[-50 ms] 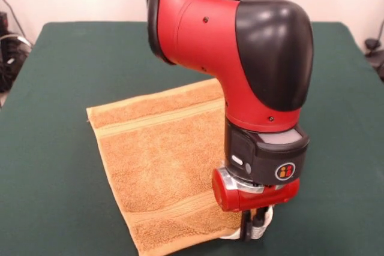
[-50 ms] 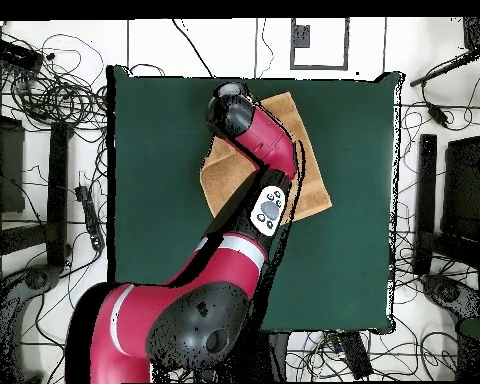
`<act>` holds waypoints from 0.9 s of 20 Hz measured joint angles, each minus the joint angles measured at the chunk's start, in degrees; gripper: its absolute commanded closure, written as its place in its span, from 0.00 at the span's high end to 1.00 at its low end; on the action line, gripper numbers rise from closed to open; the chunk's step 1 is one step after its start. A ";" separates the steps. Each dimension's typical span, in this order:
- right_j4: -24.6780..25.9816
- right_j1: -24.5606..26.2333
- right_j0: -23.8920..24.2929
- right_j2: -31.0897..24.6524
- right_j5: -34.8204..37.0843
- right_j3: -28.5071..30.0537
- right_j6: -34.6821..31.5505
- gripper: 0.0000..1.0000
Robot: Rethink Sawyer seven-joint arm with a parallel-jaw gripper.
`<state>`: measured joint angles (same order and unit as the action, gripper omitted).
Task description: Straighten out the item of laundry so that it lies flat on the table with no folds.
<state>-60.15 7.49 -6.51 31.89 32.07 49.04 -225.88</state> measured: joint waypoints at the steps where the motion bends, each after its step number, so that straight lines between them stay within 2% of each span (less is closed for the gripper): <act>1: 0.00 0.00 0.00 0.00 -0.02 0.00 0.00 0.00; 5: -0.89 0.27 -0.29 0.61 -0.53 0.02 -0.51 0.00; 10: -4.22 0.10 -1.77 1.85 -1.31 1.98 -4.96 0.00; 14: -7.81 -1.32 -3.46 1.54 -5.40 6.21 -8.23 0.00; 18: -10.84 -3.75 -4.01 -1.13 -11.65 10.48 -8.46 0.00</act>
<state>-71.00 3.74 -10.52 30.76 20.42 59.52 -234.34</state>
